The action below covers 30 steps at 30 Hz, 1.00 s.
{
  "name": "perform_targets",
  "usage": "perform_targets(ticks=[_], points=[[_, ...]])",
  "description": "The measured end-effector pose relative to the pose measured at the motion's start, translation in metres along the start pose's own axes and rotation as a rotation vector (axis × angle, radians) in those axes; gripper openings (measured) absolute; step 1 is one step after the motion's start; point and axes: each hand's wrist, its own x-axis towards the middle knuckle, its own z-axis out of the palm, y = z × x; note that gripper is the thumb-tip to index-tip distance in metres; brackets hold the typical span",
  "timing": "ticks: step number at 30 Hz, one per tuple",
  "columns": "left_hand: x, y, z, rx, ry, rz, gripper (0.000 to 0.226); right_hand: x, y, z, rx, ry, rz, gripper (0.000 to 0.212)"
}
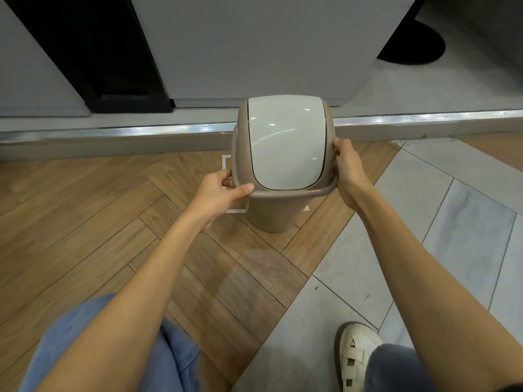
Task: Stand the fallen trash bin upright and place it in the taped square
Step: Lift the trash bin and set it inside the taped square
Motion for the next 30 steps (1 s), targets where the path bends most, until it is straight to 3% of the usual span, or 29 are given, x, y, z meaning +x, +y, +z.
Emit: perform_targets(ticks=[3, 8, 17, 22, 30], points=[[0.006, 0.0, -0.002, -0.03, -0.021, -0.02, 0.049, 0.008, 0.003, 0.009, 0.016, 0.029, -0.015, 0.038], [0.013, 0.003, 0.002, -0.233, -0.085, -0.05, 0.045, 0.022, 0.0, 0.022, 0.017, 0.067, -0.06, 0.073], [0.037, 0.002, -0.001, -0.298, -0.077, 0.0, 0.044, 0.047, -0.008, 0.036, 0.003, 0.046, -0.107, 0.075], [0.051, 0.006, -0.007, -0.258, -0.096, 0.022, 0.033, 0.071, -0.011, 0.044, 0.0, 0.048, -0.13, 0.079], [0.079, 0.008, -0.015, -0.201, -0.09, 0.026, 0.034, 0.108, -0.012, 0.058, 0.005, 0.053, -0.207, 0.077]])
